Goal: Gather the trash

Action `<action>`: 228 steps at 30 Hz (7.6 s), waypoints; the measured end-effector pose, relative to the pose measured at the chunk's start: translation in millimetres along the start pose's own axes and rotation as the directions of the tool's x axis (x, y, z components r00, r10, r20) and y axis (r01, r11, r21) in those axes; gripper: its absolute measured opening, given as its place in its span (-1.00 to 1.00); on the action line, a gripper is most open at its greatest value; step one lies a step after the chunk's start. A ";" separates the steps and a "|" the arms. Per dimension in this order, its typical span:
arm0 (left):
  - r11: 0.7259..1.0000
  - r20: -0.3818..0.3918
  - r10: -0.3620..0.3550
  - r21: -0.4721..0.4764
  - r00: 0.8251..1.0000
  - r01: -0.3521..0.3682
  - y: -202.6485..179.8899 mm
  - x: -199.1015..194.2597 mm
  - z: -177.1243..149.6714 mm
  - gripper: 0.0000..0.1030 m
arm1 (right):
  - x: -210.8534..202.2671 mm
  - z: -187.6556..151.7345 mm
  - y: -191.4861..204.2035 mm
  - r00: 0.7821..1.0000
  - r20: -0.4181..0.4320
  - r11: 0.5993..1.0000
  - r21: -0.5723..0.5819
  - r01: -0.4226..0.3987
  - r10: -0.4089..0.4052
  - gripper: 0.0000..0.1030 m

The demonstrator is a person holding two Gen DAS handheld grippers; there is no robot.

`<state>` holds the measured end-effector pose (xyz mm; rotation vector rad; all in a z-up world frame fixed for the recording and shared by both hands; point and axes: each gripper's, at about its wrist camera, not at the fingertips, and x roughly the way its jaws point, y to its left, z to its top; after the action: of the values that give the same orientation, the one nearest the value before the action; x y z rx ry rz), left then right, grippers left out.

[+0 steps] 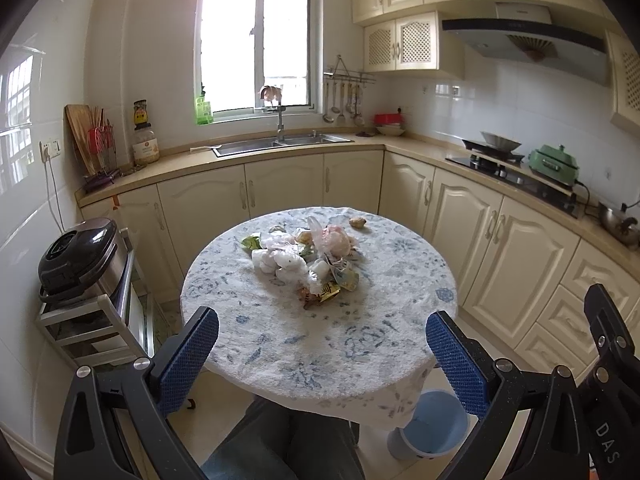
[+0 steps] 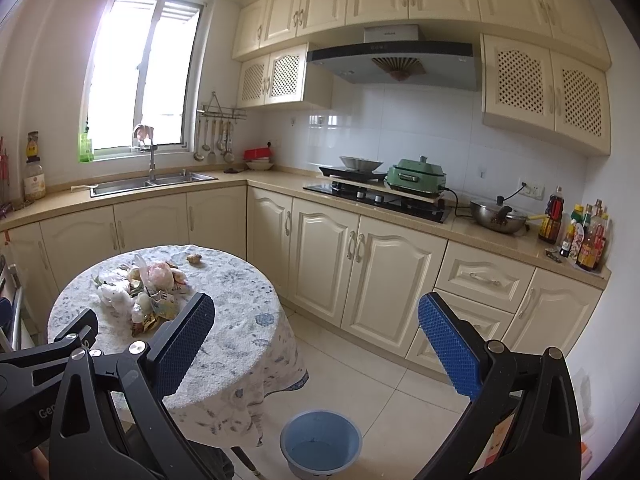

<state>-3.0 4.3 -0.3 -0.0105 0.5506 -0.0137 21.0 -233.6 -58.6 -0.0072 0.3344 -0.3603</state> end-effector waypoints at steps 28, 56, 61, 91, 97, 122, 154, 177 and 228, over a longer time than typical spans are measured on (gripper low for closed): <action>1.000 0.021 -0.007 0.005 1.000 0.007 1.2 -7.5 -1.6 0.99 | -7.8 -1.3 -3.2 1.000 0.015 1.000 0.007 0.018 -0.018 1.00; 1.000 0.018 -0.007 0.006 1.000 0.007 0.1 -6.7 -1.2 0.99 | -7.4 -1.4 -6.5 1.000 0.015 1.000 0.009 0.015 -0.015 1.00; 1.000 0.010 -0.008 0.008 1.000 0.008 -0.6 -4.5 -0.1 0.99 | -5.4 -0.4 -6.9 1.000 0.008 1.000 0.008 0.014 -0.014 1.00; 0.992 -0.308 0.088 -0.055 0.947 -0.110 56.5 177.7 50.4 0.95 | 148.3 -0.5 123.2 0.952 -0.272 0.978 -0.105 -0.177 0.143 1.00; 0.990 -0.411 0.093 -0.058 0.907 -0.128 75.4 244.3 55.2 0.87 | 195.5 -12.1 162.4 0.910 -0.379 0.965 -0.129 -0.229 0.165 1.00; 0.997 -0.562 0.016 -0.050 0.827 -0.053 135.7 395.7 53.5 0.76 | 331.2 -52.6 265.5 0.795 -0.585 0.922 -0.199 -0.332 0.160 0.71; 0.955 -0.547 -0.219 -0.289 0.808 0.063 103.0 428.2 112.5 0.19 | 372.2 -40.2 208.1 0.789 -0.572 0.949 -0.053 -0.311 0.226 -0.54; 0.968 -0.517 -0.171 -0.247 0.839 0.045 95.3 421.1 109.3 -0.55 | 350.8 -36.4 201.7 0.807 -0.545 0.946 -0.071 -0.316 0.229 -0.54; 0.767 -0.498 -0.433 0.235 0.751 0.598 -173.9 219.0 30.1 -0.64 | 205.7 -73.7 -82.4 0.850 -0.489 0.948 0.126 0.292 -0.197 -0.54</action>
<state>197.5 -172.8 -86.9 0.2270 0.9589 -0.7036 150.2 -378.4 -188.7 0.2383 0.7866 -0.6530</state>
